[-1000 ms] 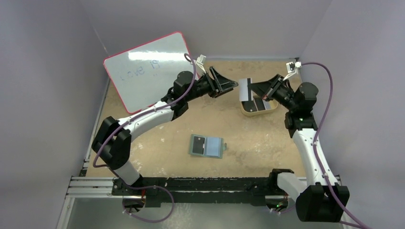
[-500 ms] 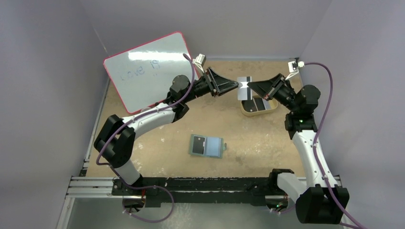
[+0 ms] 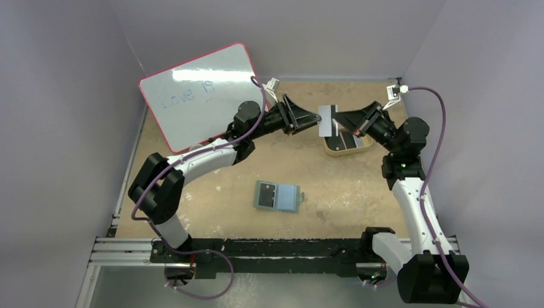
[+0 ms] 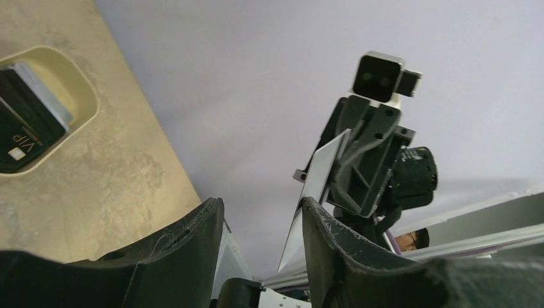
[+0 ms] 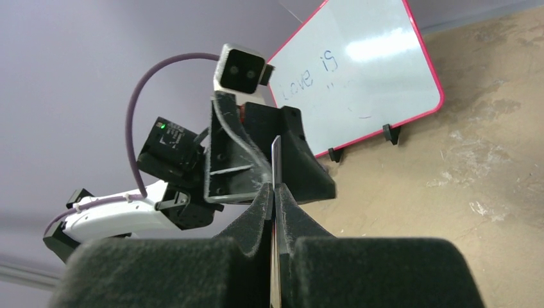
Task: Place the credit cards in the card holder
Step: Pick up the credit card from the storage box, then insert the credit card into the card holder.
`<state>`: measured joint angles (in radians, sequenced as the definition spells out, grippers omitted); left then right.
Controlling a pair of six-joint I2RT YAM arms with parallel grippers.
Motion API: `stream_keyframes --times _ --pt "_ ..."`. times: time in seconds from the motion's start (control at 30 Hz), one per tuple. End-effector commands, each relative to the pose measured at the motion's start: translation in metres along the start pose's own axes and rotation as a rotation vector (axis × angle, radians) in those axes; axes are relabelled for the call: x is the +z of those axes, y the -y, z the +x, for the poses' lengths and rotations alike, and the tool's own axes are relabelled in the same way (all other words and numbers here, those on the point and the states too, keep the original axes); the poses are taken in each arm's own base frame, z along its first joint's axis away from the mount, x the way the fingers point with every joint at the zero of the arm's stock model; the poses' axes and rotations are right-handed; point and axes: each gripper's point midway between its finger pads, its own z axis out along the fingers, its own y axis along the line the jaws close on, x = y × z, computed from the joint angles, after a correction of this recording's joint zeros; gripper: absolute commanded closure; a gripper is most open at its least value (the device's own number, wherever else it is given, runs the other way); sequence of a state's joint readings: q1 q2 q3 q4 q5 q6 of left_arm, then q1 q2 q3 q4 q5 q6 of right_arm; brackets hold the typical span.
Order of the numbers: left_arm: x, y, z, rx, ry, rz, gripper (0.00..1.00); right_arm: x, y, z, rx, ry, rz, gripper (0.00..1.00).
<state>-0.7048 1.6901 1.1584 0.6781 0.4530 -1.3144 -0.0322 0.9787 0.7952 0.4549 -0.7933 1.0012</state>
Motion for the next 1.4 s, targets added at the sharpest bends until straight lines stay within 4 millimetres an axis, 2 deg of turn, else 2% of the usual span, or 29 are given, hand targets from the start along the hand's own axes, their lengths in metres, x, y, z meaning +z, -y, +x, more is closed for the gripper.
stream_keyframes --times 0.0,0.13,0.37,0.53,0.57,0.67,0.7,0.83,0.93,1.0,1.17,1.27,1.37 --pt "-0.002 0.005 -0.007 0.081 0.024 -0.036 0.51 -0.003 -0.025 -0.012 -0.072 0.046 -0.053 1.00" --pt "0.002 0.014 -0.011 0.071 0.029 0.000 0.51 0.000 -0.028 -0.008 -0.059 0.034 -0.073 1.00" --pt "0.001 0.039 -0.010 0.028 0.019 0.114 0.59 0.004 -0.017 0.002 -0.031 0.008 -0.065 1.00" --pt "-0.002 0.049 -0.010 0.024 0.016 0.139 0.71 0.007 -0.011 0.005 -0.021 0.002 -0.057 1.00" --pt "-0.002 0.049 -0.010 0.024 0.015 0.142 0.76 0.008 -0.011 0.006 -0.019 -0.001 -0.056 1.00" --pt "-0.002 0.050 -0.007 0.022 0.001 0.139 1.00 0.010 -0.007 0.008 -0.020 -0.006 -0.047 1.00" --pt "-0.003 0.047 -0.006 0.023 -0.005 0.122 1.00 0.011 -0.004 0.007 -0.026 -0.004 -0.035 1.00" --pt "-0.014 0.014 0.001 0.053 -0.028 -0.038 1.00 0.008 0.019 0.011 -0.078 -0.033 0.098 0.77" --pt "-0.031 -0.015 0.007 0.103 -0.058 -0.180 1.00 -0.001 0.041 0.025 -0.088 -0.078 0.185 0.60" --pt "-0.044 -0.033 0.013 0.112 -0.085 -0.252 1.00 -0.005 0.054 0.034 -0.097 -0.097 0.224 0.52" --pt "-0.083 -0.088 0.042 0.094 -0.185 -0.473 1.00 -0.024 0.090 0.064 -0.067 -0.176 0.366 0.44" --pt "-0.108 -0.117 0.065 0.047 -0.233 -0.563 1.00 -0.034 0.107 0.085 -0.023 -0.221 0.417 0.46" --pt "-0.133 -0.141 0.076 0.049 -0.267 -0.676 1.00 -0.043 0.125 0.112 0.019 -0.277 0.472 0.48"
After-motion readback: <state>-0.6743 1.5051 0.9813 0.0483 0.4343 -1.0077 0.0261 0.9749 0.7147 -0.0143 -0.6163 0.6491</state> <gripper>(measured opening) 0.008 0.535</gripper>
